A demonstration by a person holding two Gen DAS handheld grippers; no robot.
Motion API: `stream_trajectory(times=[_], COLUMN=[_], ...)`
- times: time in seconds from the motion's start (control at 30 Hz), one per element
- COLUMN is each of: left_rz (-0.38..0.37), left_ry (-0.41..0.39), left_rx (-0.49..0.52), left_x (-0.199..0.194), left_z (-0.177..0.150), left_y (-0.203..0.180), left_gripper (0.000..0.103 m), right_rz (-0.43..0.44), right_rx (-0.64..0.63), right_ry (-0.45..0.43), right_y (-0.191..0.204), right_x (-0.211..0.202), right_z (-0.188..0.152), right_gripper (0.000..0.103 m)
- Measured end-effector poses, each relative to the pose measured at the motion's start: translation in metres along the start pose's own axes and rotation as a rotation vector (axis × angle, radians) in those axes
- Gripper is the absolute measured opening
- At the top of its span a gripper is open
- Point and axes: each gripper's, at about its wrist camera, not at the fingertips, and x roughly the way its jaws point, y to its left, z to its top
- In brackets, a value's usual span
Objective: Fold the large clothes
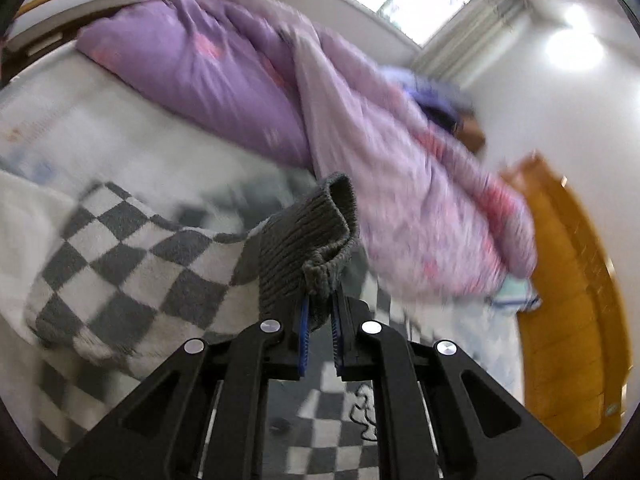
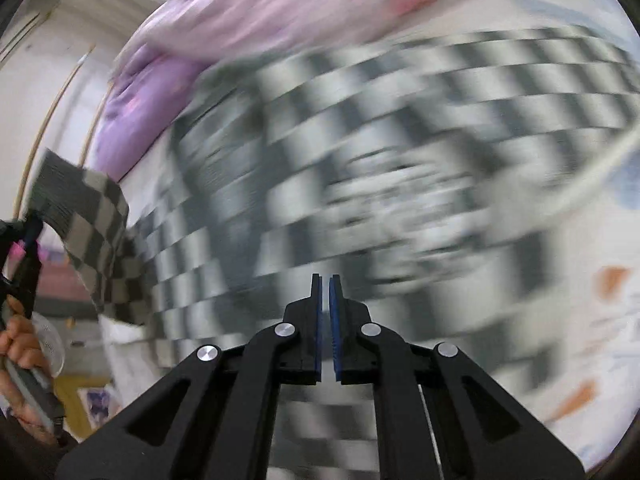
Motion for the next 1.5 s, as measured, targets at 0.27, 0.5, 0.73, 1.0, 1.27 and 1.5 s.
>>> stream_trajectory(times=[0.27, 0.5, 0.73, 1.0, 1.27, 1.5], left_rz=[0.168, 0.255, 0.320, 0.263, 0.168, 0.072], left_ry=[0.185, 0.214, 0.305, 0.418, 0.522, 0.532], left_rx=[0.102, 0.150, 0.176, 0.206, 0.247, 0.257], left_x=[0.113, 0.134, 0.167, 0.179, 0.193, 0.169], left_z=[-0.081, -0.102, -0.119, -0.139, -0.160, -0.165], left_y=[-0.052, -0.071, -0.071, -0.079, -0.093, -0.103], left_gripper=[0.009, 0.009, 0.013, 0.033, 0.039, 0.040], right_rz=[-0.087, -0.108, 0.018, 0.041, 0.064, -0.034], right_rx=[0.104, 0.279, 0.537, 0.753, 0.752, 0.637], right_ry=[-0.082, -0.173, -0.290, -0.312, -0.299, -0.342], right_y=[-0.122, -0.194, -0.259, -0.312, -0.324, -0.313], right_x=[-0.056, -0.067, -0.077, -0.061, -0.038, -0.047], right_z=[0.037, 0.065, 0.094, 0.123, 0.144, 0.153], right_gripper=[0.006, 0.011, 0.037, 0.042, 0.043, 0.012])
